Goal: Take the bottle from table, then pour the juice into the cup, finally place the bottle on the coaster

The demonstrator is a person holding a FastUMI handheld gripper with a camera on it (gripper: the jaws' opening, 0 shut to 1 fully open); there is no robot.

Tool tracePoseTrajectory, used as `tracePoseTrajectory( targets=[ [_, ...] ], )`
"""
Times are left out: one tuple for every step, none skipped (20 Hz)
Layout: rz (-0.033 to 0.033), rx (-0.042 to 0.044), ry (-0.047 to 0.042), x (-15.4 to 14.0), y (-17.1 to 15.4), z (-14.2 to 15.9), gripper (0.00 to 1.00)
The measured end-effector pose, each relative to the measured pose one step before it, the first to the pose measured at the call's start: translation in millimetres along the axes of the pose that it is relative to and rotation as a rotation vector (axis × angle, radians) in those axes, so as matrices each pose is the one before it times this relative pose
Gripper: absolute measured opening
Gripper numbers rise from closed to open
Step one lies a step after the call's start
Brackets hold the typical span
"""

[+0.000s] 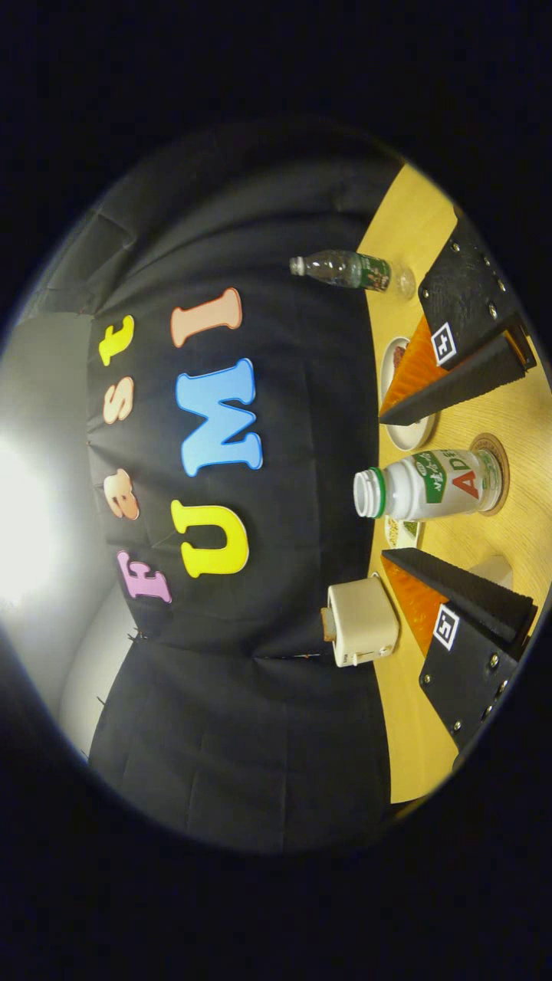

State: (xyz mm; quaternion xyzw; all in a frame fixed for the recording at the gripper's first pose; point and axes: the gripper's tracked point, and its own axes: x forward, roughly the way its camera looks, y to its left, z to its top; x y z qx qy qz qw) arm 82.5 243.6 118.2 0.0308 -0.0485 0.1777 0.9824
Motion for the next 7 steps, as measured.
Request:
tracePoseTrajectory(
  targets=[
    [-0.00630,-0.01040,-0.02724,-5.84,-2.51,17.73,0.97],
    [-0.00424,-0.01195,-0.02911,-7.85,-2.23,16.67,0.97],
    [-0.00864,-0.01125,-0.02318,-4.99,-4.19,15.80,0.97],
    [-0.01374,-0.01124,-0.01359,-6.55,-6.56,13.85,0.97],
    [-0.00771,-0.01134,-0.01645,-6.80,-4.76,13.31,0.97],
    [-0.00479,-0.00936,-0.01989,-5.69,-3.48,14.47,0.97],
    [-0.01157,-0.01001,-0.01639,-4.67,-6.78,14.39,0.97]
  ],
)
